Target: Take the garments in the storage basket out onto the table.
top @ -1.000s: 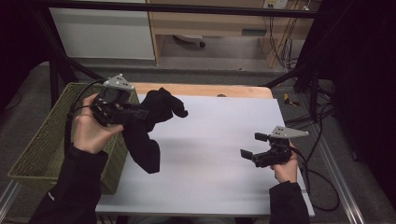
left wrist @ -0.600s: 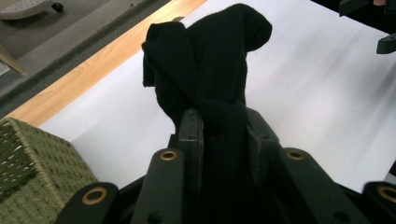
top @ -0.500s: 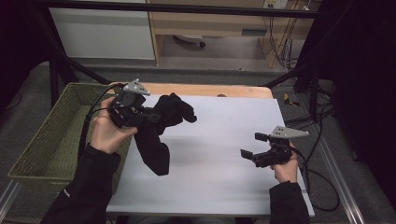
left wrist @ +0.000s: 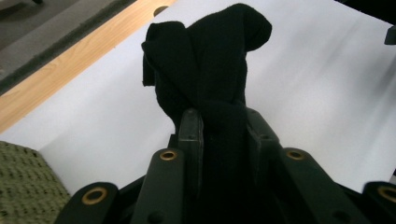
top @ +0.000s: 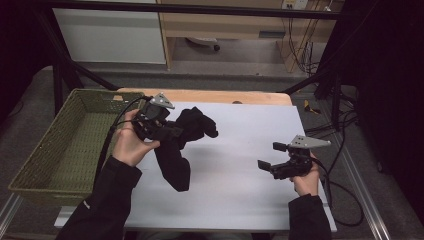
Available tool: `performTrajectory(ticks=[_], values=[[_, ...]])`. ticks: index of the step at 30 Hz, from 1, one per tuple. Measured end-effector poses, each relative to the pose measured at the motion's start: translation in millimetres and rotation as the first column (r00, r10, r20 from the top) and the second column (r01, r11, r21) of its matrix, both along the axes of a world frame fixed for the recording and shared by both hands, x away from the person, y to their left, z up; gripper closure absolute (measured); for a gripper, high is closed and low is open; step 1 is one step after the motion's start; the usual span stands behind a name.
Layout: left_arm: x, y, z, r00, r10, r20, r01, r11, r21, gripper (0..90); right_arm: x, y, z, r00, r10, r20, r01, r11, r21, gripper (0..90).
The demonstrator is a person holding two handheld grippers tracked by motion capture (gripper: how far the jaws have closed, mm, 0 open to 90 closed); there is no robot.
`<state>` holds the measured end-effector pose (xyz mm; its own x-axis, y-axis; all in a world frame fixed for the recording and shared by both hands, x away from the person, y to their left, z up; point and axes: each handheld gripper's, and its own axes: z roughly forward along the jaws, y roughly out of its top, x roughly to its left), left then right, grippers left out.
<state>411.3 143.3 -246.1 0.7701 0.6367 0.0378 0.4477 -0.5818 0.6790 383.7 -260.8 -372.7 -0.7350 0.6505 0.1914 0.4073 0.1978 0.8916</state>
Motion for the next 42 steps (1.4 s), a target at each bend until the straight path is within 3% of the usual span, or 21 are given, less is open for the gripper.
performTrajectory(ticks=[12, 42], values=[[8.7, -15.0, -24.9, 0.9995, -0.012, -0.03, 0.012, 0.9999, 0.005, 72.1, 0.0, -0.1, 0.0, 1.0, 0.0, 0.0, 0.0, 1.0, -0.001, 1.1], [11.1, -36.1, -86.9, 0.9933, -0.031, -0.112, 0.036, 0.9982, 0.047, 70.6, -0.4, 0.0, 0.1, 1.0, 0.001, 0.0, -0.001, 1.0, 0.001, 1.1]])
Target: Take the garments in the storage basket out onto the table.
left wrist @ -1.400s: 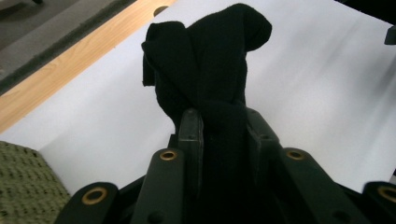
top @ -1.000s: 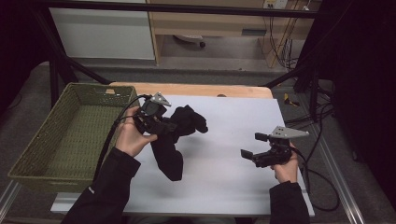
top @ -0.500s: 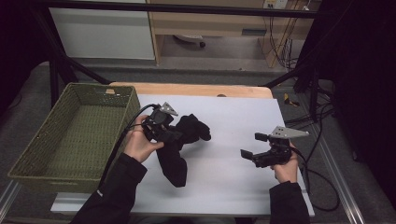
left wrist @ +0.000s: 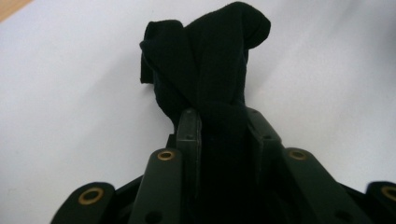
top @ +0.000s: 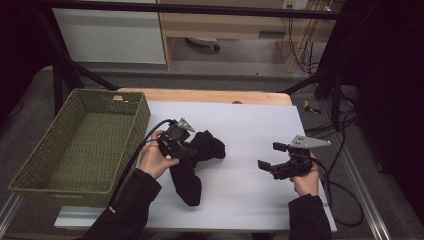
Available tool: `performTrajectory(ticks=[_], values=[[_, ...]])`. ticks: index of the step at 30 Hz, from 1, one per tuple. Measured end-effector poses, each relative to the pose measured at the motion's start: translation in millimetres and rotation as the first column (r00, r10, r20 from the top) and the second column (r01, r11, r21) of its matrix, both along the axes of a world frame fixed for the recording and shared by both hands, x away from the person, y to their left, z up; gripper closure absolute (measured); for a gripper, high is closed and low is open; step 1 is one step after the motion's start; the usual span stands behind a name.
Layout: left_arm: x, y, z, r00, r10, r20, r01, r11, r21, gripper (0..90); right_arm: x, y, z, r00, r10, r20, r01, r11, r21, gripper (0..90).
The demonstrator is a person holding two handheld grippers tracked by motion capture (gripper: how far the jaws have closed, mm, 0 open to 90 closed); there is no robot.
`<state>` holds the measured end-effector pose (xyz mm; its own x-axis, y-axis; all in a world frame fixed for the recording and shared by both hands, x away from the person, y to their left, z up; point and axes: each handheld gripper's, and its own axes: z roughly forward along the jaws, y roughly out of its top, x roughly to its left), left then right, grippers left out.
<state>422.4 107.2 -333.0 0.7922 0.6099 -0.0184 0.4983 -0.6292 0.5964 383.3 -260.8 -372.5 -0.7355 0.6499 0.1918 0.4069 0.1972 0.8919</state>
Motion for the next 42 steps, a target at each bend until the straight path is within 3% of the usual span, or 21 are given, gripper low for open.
performTrajectory(ticks=[10, 16, 19, 21, 22, 37, 42], values=[[1.6, 1.0, -15.3, 0.9994, 0.016, -0.031, -0.016, 0.9998, 0.012, 66.1, -0.1, -0.2, 0.2, 1.0, -0.001, 0.0, 0.001, 1.0, 0.001, 1.1], [2.4, 5.5, -15.6, 0.9987, 0.034, -0.039, -0.033, 0.9993, 0.019, 50.9, 0.0, 0.1, 0.0, 1.0, 0.0, -0.001, 0.0, 1.0, 0.001, 1.1], [1.1, 7.4, -13.4, 0.9986, 0.03, -0.044, -0.03, 0.9996, 0.001, 43.0, 0.0, 0.0, 0.1, 1.0, -0.001, 0.0, 0.001, 1.0, 0.002, 1.1], [-0.7, 8.2, -11.2, 0.999, 0.025, -0.038, -0.025, 0.9997, 0.0, 38.3, -0.2, -0.3, 0.3, 1.0, -0.001, 0.0, 0.001, 1.0, 0.001, 1.1], [-1.5, 8.4, -10.3, 0.999, 0.028, -0.035, -0.028, 0.9996, 0.001, 31.1, -0.1, -0.6, 0.4, 1.0, -0.001, 0.002, 0.001, 1.0, 0.002, 1.1], [-19.1, 21.7, 14.1, 0.9989, 0.022, 0.041, -0.021, 0.9992, -0.033, 6.0, 0.0, -0.5, 0.2, 1.0, 0.0, 0.0, 0.0, 1.0, 0.001, 1.0], [-26.1, 31.3, 23.1, 0.9973, 0.032, 0.067, -0.029, 0.9983, -0.05, 1.6, 0.1, 0.2, 0.0, 1.0, 0.001, -0.002, -0.001, 1.0, 0.004, 1.0]])
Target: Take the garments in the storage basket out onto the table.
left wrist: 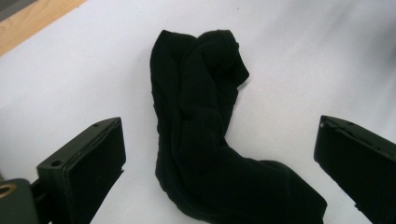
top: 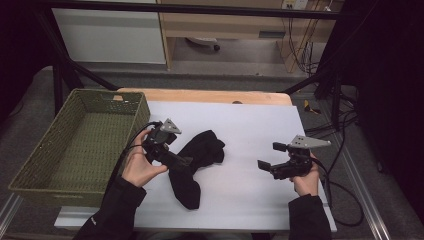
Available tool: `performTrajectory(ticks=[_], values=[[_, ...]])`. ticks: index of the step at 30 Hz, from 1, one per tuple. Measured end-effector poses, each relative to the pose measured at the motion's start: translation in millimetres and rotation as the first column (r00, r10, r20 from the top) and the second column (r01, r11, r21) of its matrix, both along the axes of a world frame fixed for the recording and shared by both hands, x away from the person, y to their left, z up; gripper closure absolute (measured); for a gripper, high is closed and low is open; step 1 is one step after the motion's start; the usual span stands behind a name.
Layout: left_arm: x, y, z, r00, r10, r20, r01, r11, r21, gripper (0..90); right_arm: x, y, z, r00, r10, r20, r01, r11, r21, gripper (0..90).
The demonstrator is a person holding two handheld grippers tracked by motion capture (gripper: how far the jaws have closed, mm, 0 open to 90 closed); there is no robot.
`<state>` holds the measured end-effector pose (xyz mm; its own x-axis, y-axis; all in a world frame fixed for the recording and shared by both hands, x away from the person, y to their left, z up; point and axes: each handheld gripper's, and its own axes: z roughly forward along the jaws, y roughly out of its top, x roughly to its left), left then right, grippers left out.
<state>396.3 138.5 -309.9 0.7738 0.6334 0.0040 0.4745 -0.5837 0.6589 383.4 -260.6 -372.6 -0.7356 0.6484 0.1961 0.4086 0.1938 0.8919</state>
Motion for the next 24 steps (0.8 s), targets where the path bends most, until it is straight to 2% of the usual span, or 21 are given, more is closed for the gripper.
performTrajectory(ticks=[8, 24], values=[[-10.8, 19.0, 10.0, 0.9992, 0.017, 0.035, -0.016, 0.9997, -0.02, 0.0, -0.1, -0.2, 0.2, 1.0, 0.0, 0.0, 0.0, 1.0, 0.0, 1.0], [-22.2, 54.4, 17.6, 0.9945, 0.07, 0.078, -0.065, 0.9962, -0.057, 0.0, -0.1, 0.0, 0.2, 1.0, 0.0, 0.0, 0.0, 1.0, 0.0, 1.0]])
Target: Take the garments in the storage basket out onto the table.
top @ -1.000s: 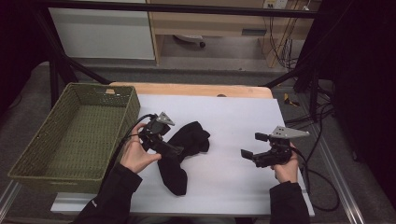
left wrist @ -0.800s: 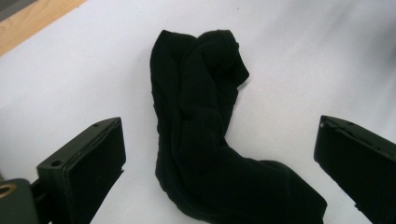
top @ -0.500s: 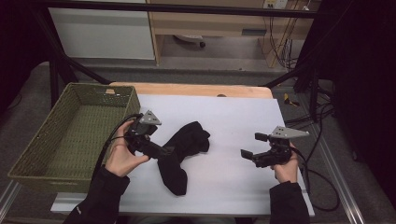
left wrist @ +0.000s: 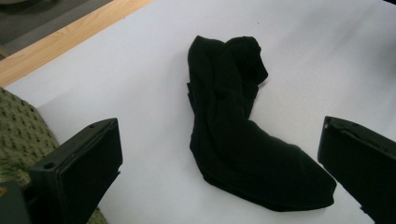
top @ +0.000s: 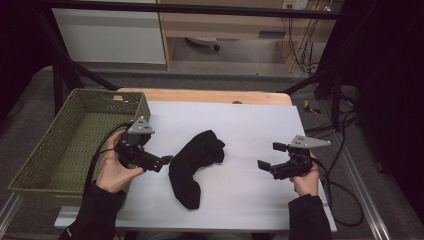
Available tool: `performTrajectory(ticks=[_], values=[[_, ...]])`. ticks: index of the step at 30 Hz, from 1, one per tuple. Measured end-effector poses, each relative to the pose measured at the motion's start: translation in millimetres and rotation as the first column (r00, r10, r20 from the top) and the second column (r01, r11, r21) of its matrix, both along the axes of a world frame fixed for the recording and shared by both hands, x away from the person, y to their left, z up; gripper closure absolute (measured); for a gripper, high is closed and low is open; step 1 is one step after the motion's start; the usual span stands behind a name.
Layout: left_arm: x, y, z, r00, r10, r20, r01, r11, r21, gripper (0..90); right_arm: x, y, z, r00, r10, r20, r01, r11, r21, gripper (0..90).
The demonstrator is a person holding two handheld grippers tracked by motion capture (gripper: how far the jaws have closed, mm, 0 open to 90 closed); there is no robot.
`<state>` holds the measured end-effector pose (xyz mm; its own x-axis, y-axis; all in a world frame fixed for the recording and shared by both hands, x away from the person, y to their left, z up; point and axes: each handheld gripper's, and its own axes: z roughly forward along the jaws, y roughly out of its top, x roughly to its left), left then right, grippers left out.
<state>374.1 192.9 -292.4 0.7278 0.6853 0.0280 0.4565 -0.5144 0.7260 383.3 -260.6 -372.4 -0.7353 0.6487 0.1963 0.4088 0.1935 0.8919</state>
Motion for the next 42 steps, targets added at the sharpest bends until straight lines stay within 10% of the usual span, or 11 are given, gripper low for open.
performTrajectory(ticks=[42], values=[[-10.6, 96.8, -34.2, 0.9893, 0.145, 0.017, -0.143, 0.9868, -0.075, 0.3, 0.8, 1.2, -2.4, 1.0, 0.003, -0.009, -0.003, 0.9999, -0.015, 1.1]])
